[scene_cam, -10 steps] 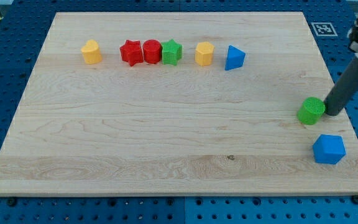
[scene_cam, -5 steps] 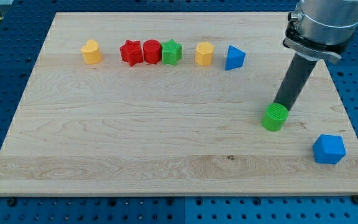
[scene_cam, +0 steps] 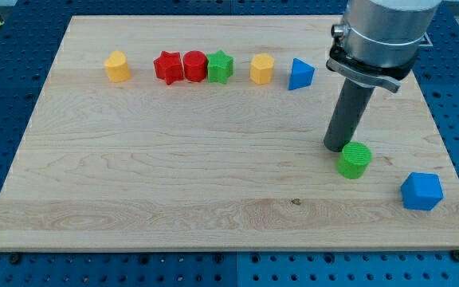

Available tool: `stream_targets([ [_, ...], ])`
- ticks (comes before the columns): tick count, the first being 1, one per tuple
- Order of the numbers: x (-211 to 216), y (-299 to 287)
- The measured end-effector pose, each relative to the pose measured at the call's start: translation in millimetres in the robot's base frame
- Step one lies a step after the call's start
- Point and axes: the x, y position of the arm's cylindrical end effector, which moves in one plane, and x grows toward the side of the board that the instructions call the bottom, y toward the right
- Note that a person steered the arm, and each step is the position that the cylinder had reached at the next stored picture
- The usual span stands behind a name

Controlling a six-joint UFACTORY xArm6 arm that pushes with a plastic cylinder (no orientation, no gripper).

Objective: Slide the green circle to the left side of the blue cube

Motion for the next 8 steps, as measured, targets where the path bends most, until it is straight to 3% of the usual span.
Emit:
stream_targets([
  [6, 64, 1],
  [7, 58, 1],
  [8, -10, 1],
])
